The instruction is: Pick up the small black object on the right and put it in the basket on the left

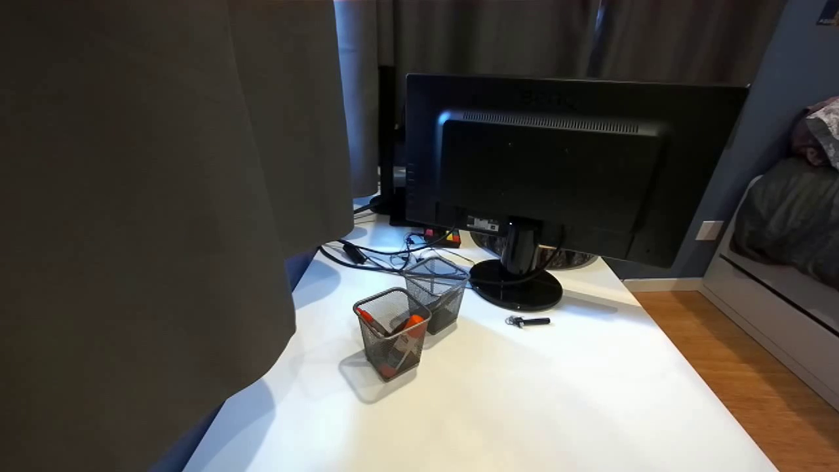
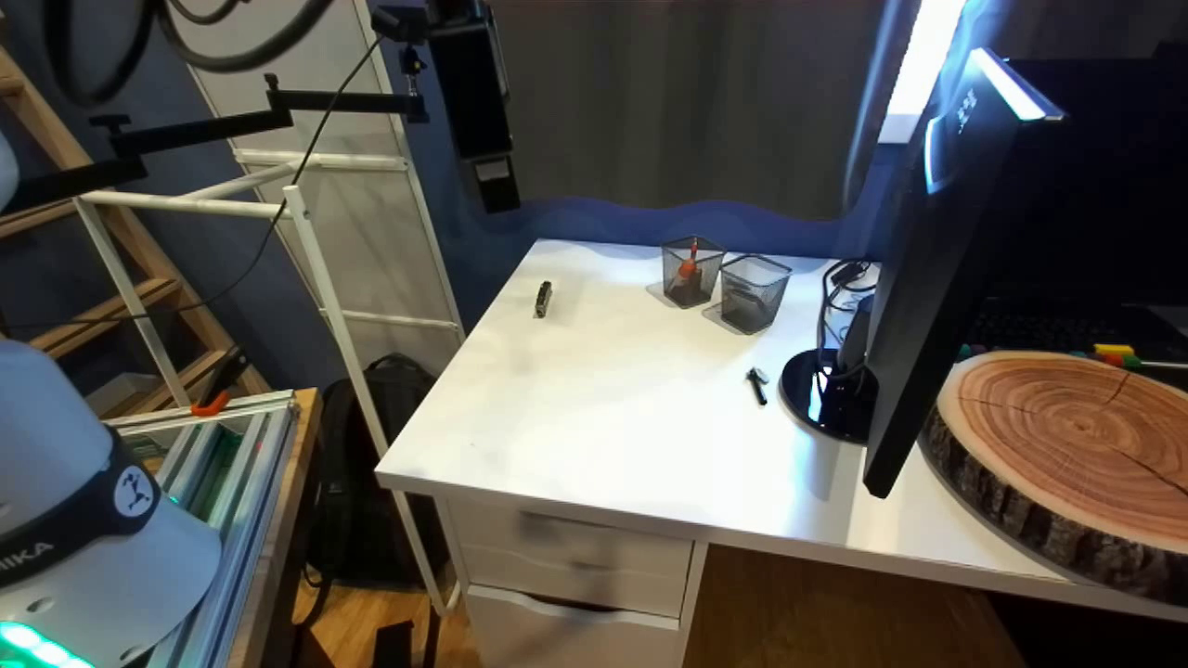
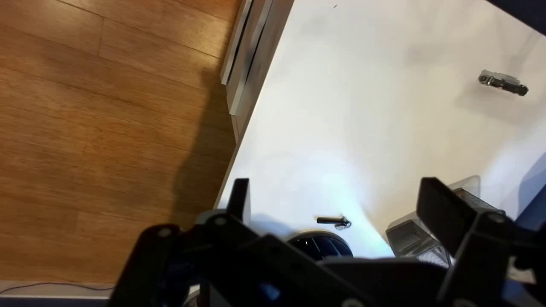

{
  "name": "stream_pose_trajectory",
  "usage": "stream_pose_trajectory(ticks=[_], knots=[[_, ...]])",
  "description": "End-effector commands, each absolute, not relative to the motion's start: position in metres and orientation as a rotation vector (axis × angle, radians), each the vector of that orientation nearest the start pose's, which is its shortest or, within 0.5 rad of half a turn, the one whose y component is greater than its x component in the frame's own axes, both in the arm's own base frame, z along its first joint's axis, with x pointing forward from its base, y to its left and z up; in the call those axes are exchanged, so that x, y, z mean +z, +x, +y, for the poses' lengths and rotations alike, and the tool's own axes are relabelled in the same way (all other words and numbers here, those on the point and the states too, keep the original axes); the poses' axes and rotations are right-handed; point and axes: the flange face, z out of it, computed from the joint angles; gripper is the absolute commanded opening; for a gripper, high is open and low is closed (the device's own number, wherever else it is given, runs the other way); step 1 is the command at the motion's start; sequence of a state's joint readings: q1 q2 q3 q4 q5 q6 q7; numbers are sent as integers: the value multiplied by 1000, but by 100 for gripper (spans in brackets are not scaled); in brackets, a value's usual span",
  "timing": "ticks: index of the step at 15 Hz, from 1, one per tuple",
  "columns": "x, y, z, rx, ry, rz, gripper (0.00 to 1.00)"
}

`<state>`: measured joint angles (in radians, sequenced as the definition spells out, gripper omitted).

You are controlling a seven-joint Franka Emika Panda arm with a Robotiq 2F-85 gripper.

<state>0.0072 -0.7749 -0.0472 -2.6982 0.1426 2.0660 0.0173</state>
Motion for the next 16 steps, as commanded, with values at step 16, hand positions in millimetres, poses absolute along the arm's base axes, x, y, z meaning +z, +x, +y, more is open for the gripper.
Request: stream_pose_trajectory(ticks=[16], knots=[[331,502,76,-90,-3042,-553,100]])
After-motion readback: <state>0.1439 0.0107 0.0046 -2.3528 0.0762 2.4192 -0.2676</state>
